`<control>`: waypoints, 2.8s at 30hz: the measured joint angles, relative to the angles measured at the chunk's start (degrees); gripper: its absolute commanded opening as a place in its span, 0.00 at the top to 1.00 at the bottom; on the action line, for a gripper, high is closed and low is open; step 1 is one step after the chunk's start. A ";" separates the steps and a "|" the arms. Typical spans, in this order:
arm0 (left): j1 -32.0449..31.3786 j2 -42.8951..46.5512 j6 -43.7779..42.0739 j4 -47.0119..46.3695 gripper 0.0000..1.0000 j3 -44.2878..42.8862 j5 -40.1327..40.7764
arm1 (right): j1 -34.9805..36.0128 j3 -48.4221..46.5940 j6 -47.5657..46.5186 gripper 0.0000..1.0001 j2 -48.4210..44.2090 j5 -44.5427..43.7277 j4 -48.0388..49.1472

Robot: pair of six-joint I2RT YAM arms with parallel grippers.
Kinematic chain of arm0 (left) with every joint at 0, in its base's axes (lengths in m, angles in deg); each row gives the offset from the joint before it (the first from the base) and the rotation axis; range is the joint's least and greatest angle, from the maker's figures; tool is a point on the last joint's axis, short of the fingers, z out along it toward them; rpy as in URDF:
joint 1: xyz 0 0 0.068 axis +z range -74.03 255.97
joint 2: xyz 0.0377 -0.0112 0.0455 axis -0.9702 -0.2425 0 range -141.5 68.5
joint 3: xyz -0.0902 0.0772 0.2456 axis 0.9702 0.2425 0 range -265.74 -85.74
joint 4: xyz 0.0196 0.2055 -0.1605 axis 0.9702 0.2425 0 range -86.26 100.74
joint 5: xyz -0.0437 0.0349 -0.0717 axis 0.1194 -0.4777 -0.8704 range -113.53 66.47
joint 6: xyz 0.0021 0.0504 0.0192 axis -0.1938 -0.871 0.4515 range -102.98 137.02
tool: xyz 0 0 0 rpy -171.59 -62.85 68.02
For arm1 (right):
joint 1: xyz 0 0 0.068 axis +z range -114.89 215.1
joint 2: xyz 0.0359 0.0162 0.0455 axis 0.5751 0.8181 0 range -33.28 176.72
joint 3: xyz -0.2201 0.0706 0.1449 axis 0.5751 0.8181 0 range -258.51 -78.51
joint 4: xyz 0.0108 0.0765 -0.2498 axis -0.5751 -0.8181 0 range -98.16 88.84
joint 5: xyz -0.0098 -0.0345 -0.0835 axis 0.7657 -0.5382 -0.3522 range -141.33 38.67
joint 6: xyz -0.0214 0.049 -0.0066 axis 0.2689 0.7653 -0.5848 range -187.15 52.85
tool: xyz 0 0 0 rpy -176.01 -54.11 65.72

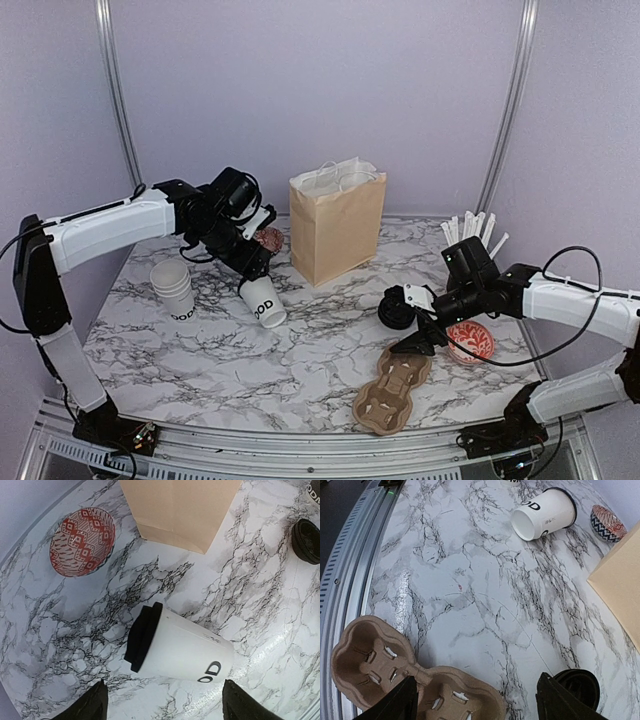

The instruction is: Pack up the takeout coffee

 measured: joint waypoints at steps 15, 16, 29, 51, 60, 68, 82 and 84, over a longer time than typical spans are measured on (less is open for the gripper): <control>-0.39 -1.01 29.77 -11.80 0.09 12.48 4.48 | 0.00 -0.02 0.57 0.21 1.92 -0.07 0.57; -0.39 -1.64 31.36 -13.81 0.09 13.03 4.02 | 0.00 -0.02 0.59 0.21 1.92 -0.04 0.57; -2.91 -15.47 38.53 -24.81 0.05 5.57 -1.40 | 0.00 -0.02 0.44 0.21 1.16 -0.20 0.59; -8.02 -10.01 32.76 -24.50 0.22 13.55 0.61 | 0.00 -5.11 1.73 0.21 0.26 1.60 -3.74; -17.73 10.47 19.91 -33.70 0.25 31.15 3.32 | -0.09 -29.00 8.79 0.21 6.67 8.41 -5.73; -18.01 8.63 18.36 -35.12 0.04 32.74 0.92 | -0.11 -26.75 12.09 0.20 14.60 10.25 -7.26; -35.39 -4.24 23.21 -33.48 0.01 18.97 -3.96 | -0.11 -20.79 13.25 0.19 8.09 5.66 -5.46; -35.60 -6.97 24.70 -31.69 0.02 18.51 -2.97 | -0.11 -20.57 13.31 0.19 8.09 5.40 -5.33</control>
